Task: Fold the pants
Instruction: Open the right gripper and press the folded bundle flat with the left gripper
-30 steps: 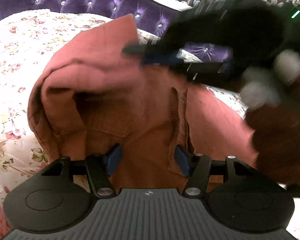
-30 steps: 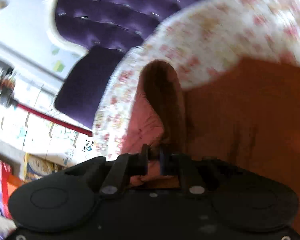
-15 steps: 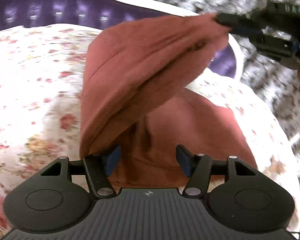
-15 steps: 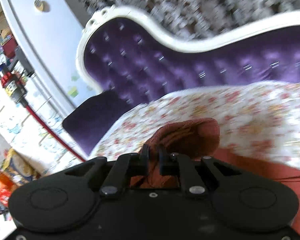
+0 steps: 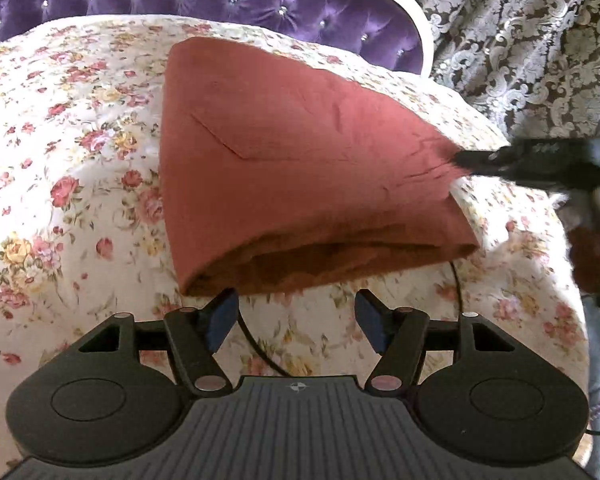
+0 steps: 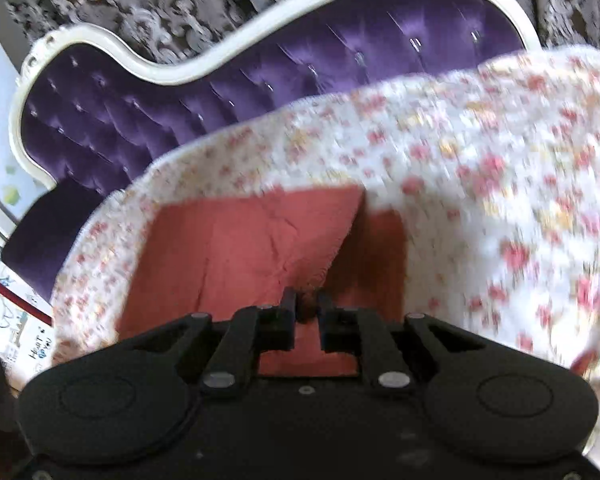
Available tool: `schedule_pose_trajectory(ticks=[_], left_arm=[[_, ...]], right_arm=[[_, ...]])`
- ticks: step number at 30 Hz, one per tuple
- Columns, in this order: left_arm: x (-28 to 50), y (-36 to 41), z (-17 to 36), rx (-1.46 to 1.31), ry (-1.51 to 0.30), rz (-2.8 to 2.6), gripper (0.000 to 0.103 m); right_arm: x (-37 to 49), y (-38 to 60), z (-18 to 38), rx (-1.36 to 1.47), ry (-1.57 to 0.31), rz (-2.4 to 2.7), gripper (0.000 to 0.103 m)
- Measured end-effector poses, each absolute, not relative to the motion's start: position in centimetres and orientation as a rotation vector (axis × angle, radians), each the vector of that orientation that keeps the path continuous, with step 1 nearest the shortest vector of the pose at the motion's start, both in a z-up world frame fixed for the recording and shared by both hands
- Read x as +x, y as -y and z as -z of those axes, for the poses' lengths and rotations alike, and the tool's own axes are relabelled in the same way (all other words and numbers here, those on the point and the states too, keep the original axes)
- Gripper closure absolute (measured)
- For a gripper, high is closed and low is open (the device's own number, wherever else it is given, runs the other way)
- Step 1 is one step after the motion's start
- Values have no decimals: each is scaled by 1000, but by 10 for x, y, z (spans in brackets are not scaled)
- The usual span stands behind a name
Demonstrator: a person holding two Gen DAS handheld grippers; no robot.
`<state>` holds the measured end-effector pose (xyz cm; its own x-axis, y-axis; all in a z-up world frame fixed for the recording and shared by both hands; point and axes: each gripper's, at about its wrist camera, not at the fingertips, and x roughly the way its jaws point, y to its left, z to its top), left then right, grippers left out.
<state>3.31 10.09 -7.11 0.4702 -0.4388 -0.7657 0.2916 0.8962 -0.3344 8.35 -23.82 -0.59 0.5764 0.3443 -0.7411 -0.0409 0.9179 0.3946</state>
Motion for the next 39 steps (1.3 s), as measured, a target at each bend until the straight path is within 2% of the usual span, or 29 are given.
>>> schedule_pose_trajectory(ticks=[1,3,4,6,8,13,14,16,19,23,27,28,29,32,36,39], left_arm=[[32,-104,66,-175,-987,468,40],[32,-109,55,-211,-983,524,40],[33,-109,50,-226,-973,543,39],[38,-112,36,-254,-931,572,38],[48,-116,25,-291,-869,568,32],[82,-112,26,-300,-816,423,31],[89,-111,31,-305,-822,400,31],[99,-108,37,-300,-839,360,31],[106,-104,38,-261,-840,326,31],[113,-105,48,-233,-860,306,31],[117,-99,71,-69,-935,289,30],[116,-101,74,-60,-932,291,29],[115,-104,75,-80,-931,296,28],[115,-114,78,-129,-948,302,23],[110,-119,81,-169,-952,294,21],[109,-120,81,-179,-941,296,21]], right_arm=[[81,239,12,343,-935,-219,80],[75,243,16,351,-918,-197,61],[75,248,17,392,-898,-194,56],[81,252,23,496,-887,-187,56],[90,254,27,562,-897,-174,56],[101,250,40,584,-917,-173,56],[100,245,40,576,-910,-181,63],[97,232,37,533,-897,-176,92],[86,218,16,432,-865,-187,93],[72,220,14,551,-908,-236,93],[71,218,37,415,-992,-138,82],[69,221,35,431,-965,-142,72],[66,226,30,457,-931,-155,54],[71,229,19,450,-863,-186,53],[94,224,35,392,-939,-224,52],[106,224,58,470,-987,-263,49]])
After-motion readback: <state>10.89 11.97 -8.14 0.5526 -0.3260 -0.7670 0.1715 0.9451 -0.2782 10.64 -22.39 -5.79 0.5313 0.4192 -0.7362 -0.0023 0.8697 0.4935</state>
